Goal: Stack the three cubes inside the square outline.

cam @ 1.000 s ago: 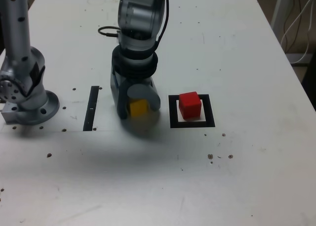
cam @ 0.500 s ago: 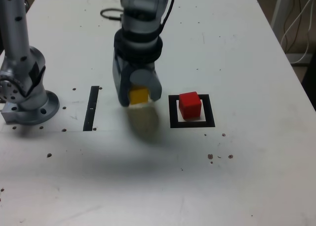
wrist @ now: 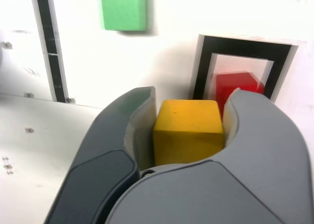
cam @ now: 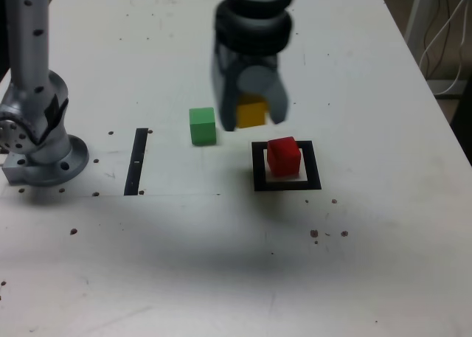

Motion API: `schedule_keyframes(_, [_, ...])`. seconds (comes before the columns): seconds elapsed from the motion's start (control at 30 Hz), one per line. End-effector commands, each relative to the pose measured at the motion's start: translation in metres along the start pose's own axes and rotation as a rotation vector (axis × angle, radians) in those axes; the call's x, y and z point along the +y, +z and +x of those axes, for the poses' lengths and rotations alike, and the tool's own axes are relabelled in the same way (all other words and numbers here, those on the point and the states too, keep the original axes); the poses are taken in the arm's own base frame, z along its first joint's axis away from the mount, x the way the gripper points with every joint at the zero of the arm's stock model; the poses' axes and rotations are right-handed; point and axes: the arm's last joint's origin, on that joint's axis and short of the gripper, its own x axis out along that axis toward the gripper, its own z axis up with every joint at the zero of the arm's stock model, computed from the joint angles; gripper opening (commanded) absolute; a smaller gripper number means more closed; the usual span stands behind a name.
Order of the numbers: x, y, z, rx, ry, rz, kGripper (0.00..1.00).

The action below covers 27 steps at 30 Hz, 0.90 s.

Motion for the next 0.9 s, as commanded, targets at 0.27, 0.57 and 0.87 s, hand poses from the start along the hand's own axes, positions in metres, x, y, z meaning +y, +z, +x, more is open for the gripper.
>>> schedule_keyframes(0.27, [-0.013, 0.032, 0.012, 0.028, -0.009, 0.027, 0.24])
schedule_keyframes(0.57, [-0.016, 0.037, 0.026, 0.048, -0.007, 0.045, 0.25])
schedule_keyframes(0.87, [-0.021, 0.043, 0.048, 0.028, -0.042, 0.076, 0.27])
